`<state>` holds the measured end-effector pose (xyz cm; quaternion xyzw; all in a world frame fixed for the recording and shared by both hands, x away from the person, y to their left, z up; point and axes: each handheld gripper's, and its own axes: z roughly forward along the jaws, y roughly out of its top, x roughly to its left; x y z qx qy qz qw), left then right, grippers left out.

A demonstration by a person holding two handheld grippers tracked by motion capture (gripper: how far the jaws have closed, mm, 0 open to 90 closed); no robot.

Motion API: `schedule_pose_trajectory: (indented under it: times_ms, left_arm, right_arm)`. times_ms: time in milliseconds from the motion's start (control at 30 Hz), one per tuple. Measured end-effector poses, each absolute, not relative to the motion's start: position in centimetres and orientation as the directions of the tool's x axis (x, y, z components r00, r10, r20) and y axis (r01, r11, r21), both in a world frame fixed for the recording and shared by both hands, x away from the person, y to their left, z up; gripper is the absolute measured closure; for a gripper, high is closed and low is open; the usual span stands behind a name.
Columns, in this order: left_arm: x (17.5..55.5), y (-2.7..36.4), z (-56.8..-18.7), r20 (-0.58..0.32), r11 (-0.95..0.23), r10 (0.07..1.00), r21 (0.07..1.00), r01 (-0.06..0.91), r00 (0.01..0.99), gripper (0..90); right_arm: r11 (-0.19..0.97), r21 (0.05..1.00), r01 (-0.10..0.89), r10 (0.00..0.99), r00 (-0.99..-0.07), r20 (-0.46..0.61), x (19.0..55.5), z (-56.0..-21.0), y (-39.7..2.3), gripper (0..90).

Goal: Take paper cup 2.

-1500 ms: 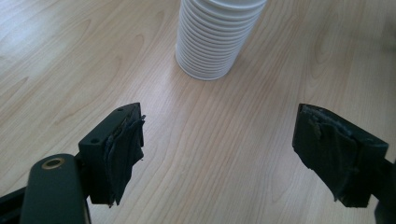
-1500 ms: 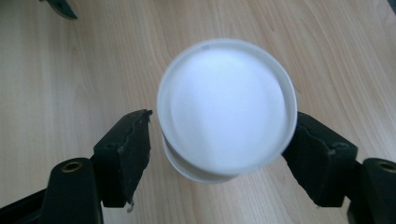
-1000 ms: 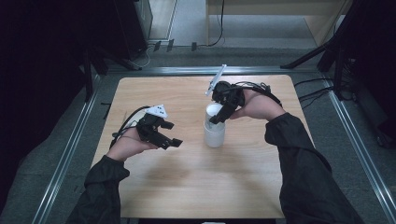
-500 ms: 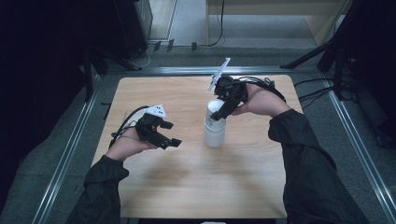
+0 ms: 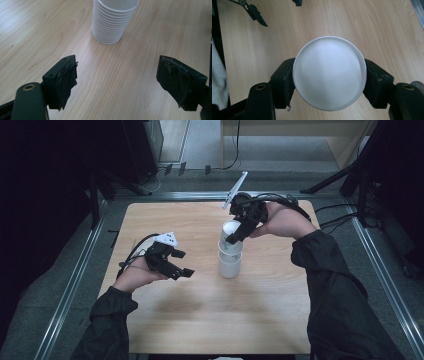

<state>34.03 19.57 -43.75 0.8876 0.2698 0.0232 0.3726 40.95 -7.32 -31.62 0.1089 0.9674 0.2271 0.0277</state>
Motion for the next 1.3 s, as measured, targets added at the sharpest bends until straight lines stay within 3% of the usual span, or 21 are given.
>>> schedule_pose_trajectory:
  times_ms: [633,1300]
  left_arm:
    - [33.9,19.9,-43.5,-0.159,-0.558,0.492,0.697,0.45,0.856,16.7]
    - [33.7,18.7,-44.0,-0.198,-0.565,0.44,0.697,0.442,0.876,16.7]
  right_arm:
    - [0.86,0.495,0.125,0.172,-0.984,-0.05,37.1,-26.5,-8.9,35.0]
    - [0.772,0.628,0.096,0.087,-0.995,0.046,33.6,-34.6,-10.4,35.1]
